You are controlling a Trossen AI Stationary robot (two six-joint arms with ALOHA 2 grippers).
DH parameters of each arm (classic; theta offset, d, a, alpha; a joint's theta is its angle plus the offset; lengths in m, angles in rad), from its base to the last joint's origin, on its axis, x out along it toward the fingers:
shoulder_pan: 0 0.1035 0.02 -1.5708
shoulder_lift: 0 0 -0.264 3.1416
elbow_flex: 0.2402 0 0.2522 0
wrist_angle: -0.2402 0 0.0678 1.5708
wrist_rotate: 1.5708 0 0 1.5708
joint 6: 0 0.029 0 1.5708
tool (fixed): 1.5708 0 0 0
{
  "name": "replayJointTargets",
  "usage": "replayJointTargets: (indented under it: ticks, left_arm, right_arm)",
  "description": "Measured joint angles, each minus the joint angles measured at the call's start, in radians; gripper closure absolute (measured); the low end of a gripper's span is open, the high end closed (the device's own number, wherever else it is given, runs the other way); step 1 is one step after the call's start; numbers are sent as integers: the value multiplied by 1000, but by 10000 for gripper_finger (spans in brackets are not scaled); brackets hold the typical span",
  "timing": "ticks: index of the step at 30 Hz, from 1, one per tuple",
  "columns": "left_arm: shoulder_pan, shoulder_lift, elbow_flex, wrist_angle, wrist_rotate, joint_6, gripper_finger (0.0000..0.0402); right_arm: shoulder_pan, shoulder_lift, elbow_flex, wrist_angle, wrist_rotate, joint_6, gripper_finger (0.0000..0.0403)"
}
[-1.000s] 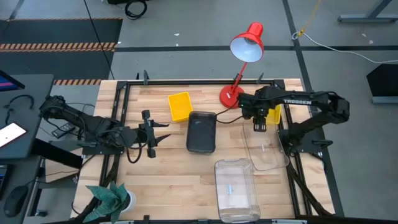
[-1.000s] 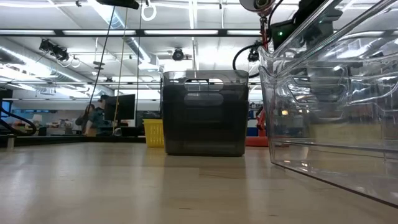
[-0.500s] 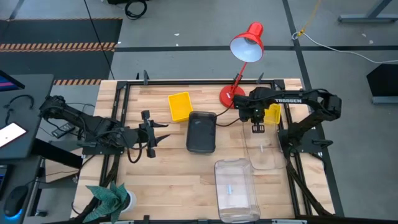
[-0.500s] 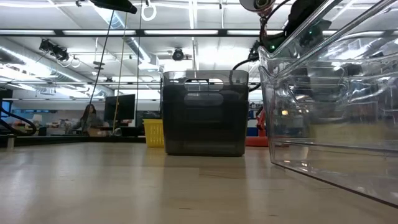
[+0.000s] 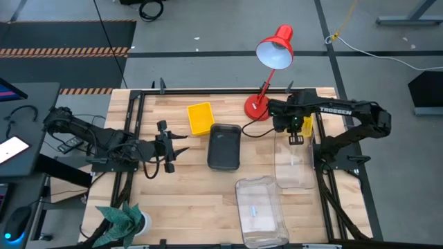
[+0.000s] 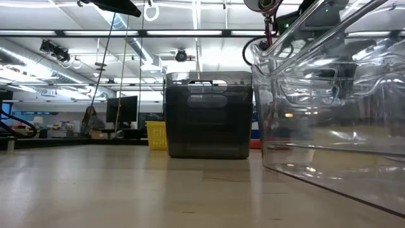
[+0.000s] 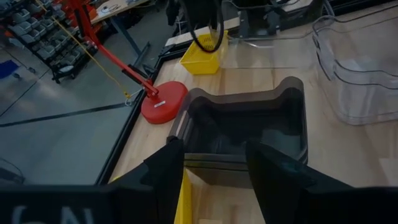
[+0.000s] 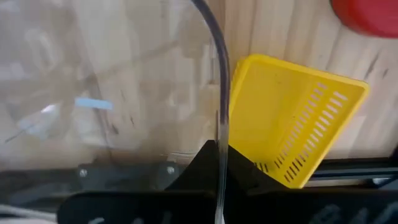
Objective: Stack baskets by color
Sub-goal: Stack the top transparent bin on the transparent bin
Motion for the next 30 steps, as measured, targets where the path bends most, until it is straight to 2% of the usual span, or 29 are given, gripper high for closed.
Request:
replayJointTargets:
  ticks: [11,30]
  left_arm:
    - [1,0,0,0,0,-5,222]
    - [0,0,0,0,0,-6,228]
  right_arm:
    - [27,-11,172,-169,-4,-23,401]
    - [135,-13,418,-173,20,38,402]
